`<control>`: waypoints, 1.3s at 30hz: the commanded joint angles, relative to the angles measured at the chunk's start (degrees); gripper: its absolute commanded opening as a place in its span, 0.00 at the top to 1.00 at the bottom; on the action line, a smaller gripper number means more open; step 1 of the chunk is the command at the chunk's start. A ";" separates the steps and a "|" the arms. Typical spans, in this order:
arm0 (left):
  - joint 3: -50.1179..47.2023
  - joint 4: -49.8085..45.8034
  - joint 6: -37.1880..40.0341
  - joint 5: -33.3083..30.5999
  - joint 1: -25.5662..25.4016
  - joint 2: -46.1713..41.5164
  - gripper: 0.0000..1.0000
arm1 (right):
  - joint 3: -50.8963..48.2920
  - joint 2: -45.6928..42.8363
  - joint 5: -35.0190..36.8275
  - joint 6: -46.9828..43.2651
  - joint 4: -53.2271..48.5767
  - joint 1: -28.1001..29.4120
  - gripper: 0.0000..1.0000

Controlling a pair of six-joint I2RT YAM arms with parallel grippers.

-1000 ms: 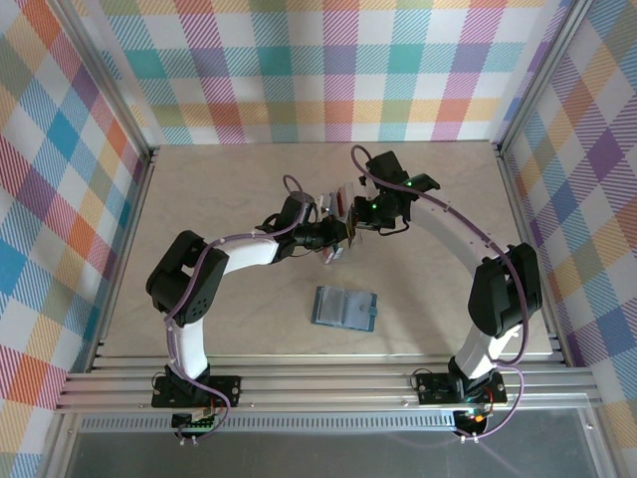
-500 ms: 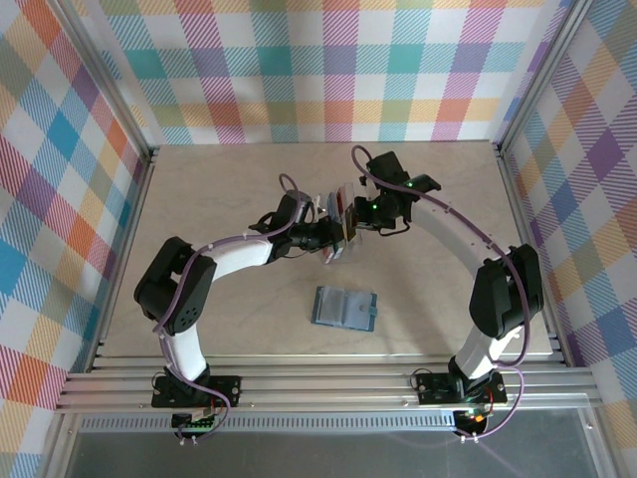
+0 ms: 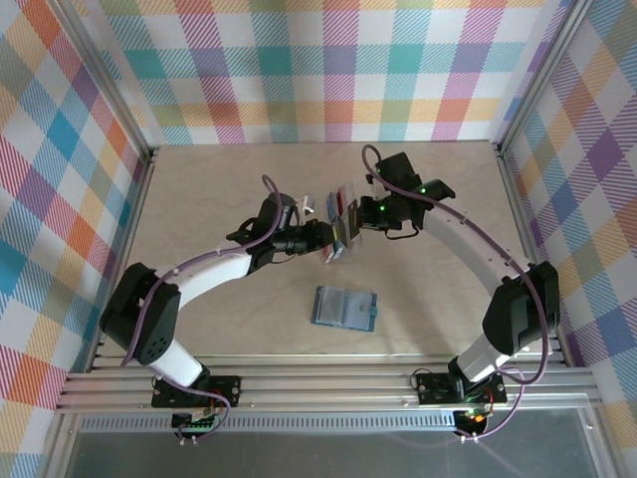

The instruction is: Put the credit cards into the card holder

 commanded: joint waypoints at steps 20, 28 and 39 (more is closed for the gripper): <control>-19.13 -5.64 6.26 -16.08 -7.37 -17.05 0.64 | -22.87 -23.85 -12.47 4.64 6.23 -0.04 1.00; -20.38 -3.21 7.76 -17.15 -10.17 -13.60 0.60 | -35.55 -27.16 -24.29 9.21 15.83 -0.01 1.00; -17.06 -0.51 9.03 -17.50 -12.35 -3.48 0.60 | -43.24 -23.04 -28.89 10.83 23.02 -0.01 1.00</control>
